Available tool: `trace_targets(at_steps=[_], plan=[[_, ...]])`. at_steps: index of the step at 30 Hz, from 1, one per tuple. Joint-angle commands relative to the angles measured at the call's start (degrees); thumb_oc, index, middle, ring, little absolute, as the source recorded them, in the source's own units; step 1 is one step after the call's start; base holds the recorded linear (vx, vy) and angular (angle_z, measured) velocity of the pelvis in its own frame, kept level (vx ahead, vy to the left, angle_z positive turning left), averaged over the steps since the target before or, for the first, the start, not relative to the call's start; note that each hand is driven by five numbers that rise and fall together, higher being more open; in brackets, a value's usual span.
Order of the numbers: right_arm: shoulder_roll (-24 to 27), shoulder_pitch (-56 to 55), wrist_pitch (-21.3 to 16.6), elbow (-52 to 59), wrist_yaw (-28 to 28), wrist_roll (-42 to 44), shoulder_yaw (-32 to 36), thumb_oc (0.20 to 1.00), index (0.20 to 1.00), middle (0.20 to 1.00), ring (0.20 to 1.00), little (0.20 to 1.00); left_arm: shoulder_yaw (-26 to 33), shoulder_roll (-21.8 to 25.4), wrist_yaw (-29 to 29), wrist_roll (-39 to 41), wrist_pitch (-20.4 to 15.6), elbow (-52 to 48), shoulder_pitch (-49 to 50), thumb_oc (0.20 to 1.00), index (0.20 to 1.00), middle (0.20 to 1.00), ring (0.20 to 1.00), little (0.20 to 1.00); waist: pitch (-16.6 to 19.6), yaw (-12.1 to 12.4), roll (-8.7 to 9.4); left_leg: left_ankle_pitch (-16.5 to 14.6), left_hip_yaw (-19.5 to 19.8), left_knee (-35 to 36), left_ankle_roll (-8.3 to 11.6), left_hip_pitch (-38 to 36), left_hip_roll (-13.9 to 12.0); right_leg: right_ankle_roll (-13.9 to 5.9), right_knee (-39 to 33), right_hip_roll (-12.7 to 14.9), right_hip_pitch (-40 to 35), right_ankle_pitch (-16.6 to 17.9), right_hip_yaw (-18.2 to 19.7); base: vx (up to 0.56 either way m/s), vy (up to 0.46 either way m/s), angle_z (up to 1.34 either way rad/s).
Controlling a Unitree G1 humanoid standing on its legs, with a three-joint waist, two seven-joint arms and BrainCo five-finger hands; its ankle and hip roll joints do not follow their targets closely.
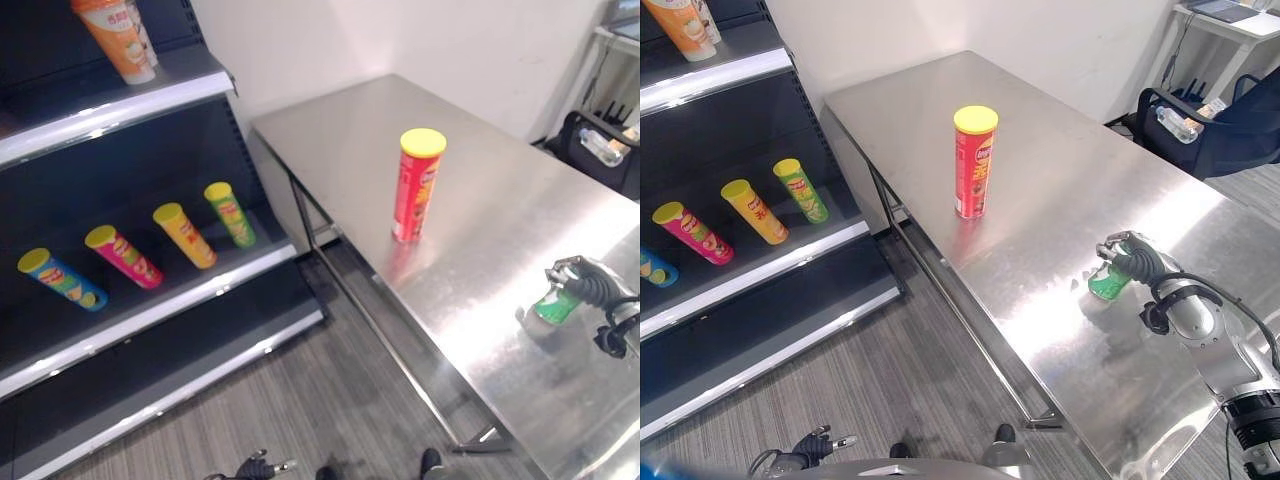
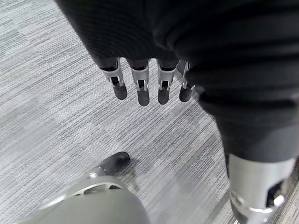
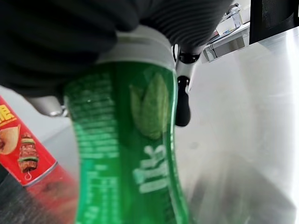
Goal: Put the goods on the table back onto the shelves and tidy them up.
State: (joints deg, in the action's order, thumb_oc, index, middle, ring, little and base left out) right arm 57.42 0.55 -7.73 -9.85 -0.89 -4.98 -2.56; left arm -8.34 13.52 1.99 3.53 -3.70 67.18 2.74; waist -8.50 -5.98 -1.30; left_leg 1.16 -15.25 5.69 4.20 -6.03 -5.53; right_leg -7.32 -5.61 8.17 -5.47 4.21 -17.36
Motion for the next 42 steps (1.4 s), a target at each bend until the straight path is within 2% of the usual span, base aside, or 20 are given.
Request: trace_targets(at_steps=[1,4,7,10,12,17,20,21,24,25,29,30,33,35,36,37,39,40,41,42], plan=[[1.10,1.71,-2.16,4.94,2.04,-1.04,4.12,0.200,0.200,0.200,0.200,0.200,1.00,1.65,0.47,-1.75,-0.84,1.63,-2.37,1.000,1.000,1.000,1.000,1.000,1.23,1.07,1.37,2.83,-6.74,-0.90,5.03,-0.77,-4.42,-0.62,3.12,-1.56,-1.16,-7.17,0.65,-0.01,-0.044,0.01],[1.17,1.28,-2.69,7.67,2.80,-0.57,6.53,0.200,0.200,0.200,0.200,0.200,1.34,1.86,0.53,-1.38,-0.84,0.79,-2.30,1.000,1.000,1.000,1.000,1.000,0.63,1.34,1.56,2.95,-5.76,-2.63,5.23,0.33,-4.97,-0.10,2.68,-2.13,-1.22,-7.50,1.18,-0.04,-0.087,0.00],[1.34,2.22,-3.35,10.63,3.94,0.26,7.74,0.200,0.200,0.200,0.200,0.200,1.50,2.18,0.90,-0.33,-1.03,-0.42,-3.06,1.000,1.000,1.000,1.000,1.000,-1.59,2.17,2.36,2.10,-2.93,-11.36,5.69,6.57,-5.76,0.94,2.64,-2.47,-0.99,-8.23,1.30,-0.14,-0.123,0.12],[1.53,2.13,-3.44,12.92,4.84,0.59,9.59,0.200,0.200,0.200,0.200,0.200,1.46,2.44,1.29,1.66,-1.40,-2.71,-4.24,1.000,1.000,1.000,1.000,1.000,-3.68,2.83,3.45,5.46,-0.28,-20.10,8.05,13.95,-7.29,1.86,2.13,-2.21,-1.34,-8.49,-0.40,-0.12,-0.072,0.50],[1.63,1.74,-3.40,13.50,5.18,0.15,10.30,0.200,0.200,0.200,0.200,0.200,1.56,2.34,1.40,2.14,-1.45,-3.24,-4.10,1.000,1.000,1.000,1.000,1.000,-3.79,2.60,3.37,6.04,-0.93,-21.39,8.68,14.58,-8.78,1.77,1.71,-2.31,-1.85,-8.56,-1.27,0.00,0.021,0.46],[3.13,1.41,-3.84,16.85,6.13,-2.53,10.72,0.200,0.200,0.200,0.200,0.200,2.23,1.58,2.41,2.41,-1.88,-2.33,-3.63,1.000,1.000,1.000,1.000,1.000,-1.99,1.48,2.71,9.42,-4.21,-7.37,9.65,8.97,-16.67,-1.35,1.22,0.28,-1.59,-8.53,-2.52,0.12,0.197,0.38],[4.01,0.89,-3.93,17.85,7.15,-4.11,11.59,0.200,0.200,0.200,0.200,0.200,2.46,1.65,2.85,2.15,-1.92,-2.64,-3.67,1.000,1.000,1.000,1.000,1.000,-0.88,0.69,1.46,10.08,-7.92,-3.40,9.94,6.04,-17.70,-2.46,1.92,0.93,-1.36,-9.09,-3.53,0.11,0.243,0.22],[4.42,0.55,-3.75,19.26,7.76,-4.67,13.43,0.200,0.200,0.200,0.200,0.200,2.42,1.61,2.76,1.75,-1.80,-2.81,-3.62,1.000,1.000,1.000,1.000,1.000,0.20,0.09,0.32,9.17,-9.34,-3.01,10.05,5.85,-16.27,-3.18,2.72,2.49,-1.63,-8.55,-4.05,0.24,0.448,0.16],[4.54,0.34,-3.30,20.72,7.81,-4.81,15.38,0.200,0.200,0.200,0.200,0.200,1.71,1.99,2.58,0.48,-1.85,-2.26,-4.28,1.000,1.000,1.000,1.000,1.000,0.72,0.04,0.35,7.45,-9.71,-4.46,9.34,6.51,-13.76,-4.30,4.36,5.84,-2.18,-7.73,-4.45,0.15,0.325,0.35],[4.68,1.30,-3.53,22.22,7.86,-4.62,15.87,0.200,0.200,0.200,0.200,0.200,1.09,2.67,2.51,-0.21,-1.97,-2.27,-4.52,1.000,1.000,1.000,1.000,1.000,0.83,0.19,0.80,5.91,-10.43,-4.69,8.15,6.44,-11.36,-4.97,6.52,8.76,-1.66,-6.45,-4.19,0.15,0.360,0.47],[5.38,4.13,-3.84,23.86,7.73,-4.44,15.00,0.200,0.200,0.200,0.200,0.200,0.66,3.84,2.35,-1.02,-2.15,-2.29,-5.20,1.000,1.000,1.000,1.000,1.000,0.84,0.99,1.60,3.85,-11.37,-3.31,5.35,6.00,-6.89,-6.29,11.86,13.73,0.72,-4.39,-3.89,0.11,0.368,0.26],[6.65,5.83,-4.28,24.74,7.54,-4.72,13.95,0.200,0.200,0.200,0.200,0.200,0.63,4.53,2.40,-1.27,-2.17,-2.64,-5.33,1.000,1.000,1.000,1.000,1.000,0.59,1.33,2.06,2.86,-11.55,-2.23,3.62,5.23,-3.89,-6.50,17.03,16.94,2.64,-0.92,-3.70,0.13,0.457,0.14],[7.34,8.15,-4.63,26.03,7.23,-4.41,11.95,0.200,0.200,0.200,0.200,0.200,0.48,5.36,2.24,-1.28,-1.82,-3.16,-5.39,1.000,1.000,1.000,1.000,1.000,0.22,1.49,2.35,1.84,-11.32,-1.29,2.31,4.47,-1.88,-6.26,22.44,18.50,4.59,0.90,-3.50,0.08,0.243,0.25],[9.24,11.15,-4.69,26.76,6.34,-4.11,9.63,0.200,0.200,0.200,0.200,0.200,-0.38,6.12,1.96,-1.15,-1.48,-3.76,-6.18,1.000,1.000,1.000,1.000,1.000,-0.57,0.78,2.76,0.91,-9.65,-0.75,1.69,4.05,-1.13,-5.00,25.01,14.03,9.02,-1.29,1.22,0.08,0.161,0.20],[9.33,11.59,-4.70,26.60,6.35,-4.09,9.26,0.200,0.200,0.200,0.200,0.200,-0.26,6.04,1.95,-1.12,-1.47,-3.75,-6.21,1.000,1.000,1.000,1.000,1.000,-0.58,0.74,2.65,0.87,-9.72,-0.78,1.75,4.07,-1.25,-4.90,25.13,13.92,9.15,-1.41,1.30,0.01,0.055,0.22],[10.79,14.71,-4.78,26.88,6.15,-3.74,7.21,0.200,0.200,0.200,0.200,0.200,-0.61,5.86,1.94,-0.65,-1.53,-3.70,-6.73,1.000,1.000,1.000,1.000,1.000,-1.05,1.04,2.55,1.64,-9.60,-0.69,1.37,4.42,-1.13,-3.73,21.37,11.09,10.41,-3.21,1.76,-0.01,0.021,0.58],[11.73,18.87,-4.93,26.74,6.29,-3.59,4.01,0.200,0.200,0.200,0.200,0.200,-0.78,5.47,1.92,-0.52,-1.52,-3.33,-6.99,1.000,1.000,1.000,1.000,1.000,-1.25,0.89,2.49,1.22,-8.76,-0.69,1.43,4.34,-1.07,-3.40,18.55,9.07,11.07,-4.00,2.50,0.04,-0.004,0.49],[12.48,20.72,-4.74,26.44,6.23,-3.56,2.50,0.200,0.200,0.200,0.200,0.200,-0.98,5.28,1.80,-0.55,-1.51,-3.23,-7.11,1.000,1.000,1.000,1.000,1.000,-1.37,0.74,2.65,0.93,-7.90,-0.69,1.45,4.20,-0.75,-3.48,15.87,7.44,11.50,-4.04,3.76,0.13,-0.059,0.38],[13.68,24.61,-4.55,26.04,6.30,-2.93,-0.19,0.200,0.200,0.200,0.200,0.200,-1.77,5.08,1.52,-0.57,-1.49,-2.74,-7.55,1.000,1.000,1.000,1.000,1.000,-1.91,0.63,3.42,0.34,-6.18,-0.69,1.32,3.61,0.09,-3.80,10.84,3.48,13.51,-3.13,8.54,0.09,-0.056,0.56],[13.69,25.54,-4.58,25.73,6.37,-2.92,-1.05,0.200,0.200,0.200,0.200,0.200,-1.51,4.99,1.52,-0.57,-1.50,-2.73,-7.54,1.000,1.000,1.000,1.000,1.000,-1.81,0.46,3.34,0.50,-6.28,-0.69,1.31,3.82,0.04,-3.73,10.49,3.38,13.62,-2.75,8.61,0.17,-0.081,0.57]])
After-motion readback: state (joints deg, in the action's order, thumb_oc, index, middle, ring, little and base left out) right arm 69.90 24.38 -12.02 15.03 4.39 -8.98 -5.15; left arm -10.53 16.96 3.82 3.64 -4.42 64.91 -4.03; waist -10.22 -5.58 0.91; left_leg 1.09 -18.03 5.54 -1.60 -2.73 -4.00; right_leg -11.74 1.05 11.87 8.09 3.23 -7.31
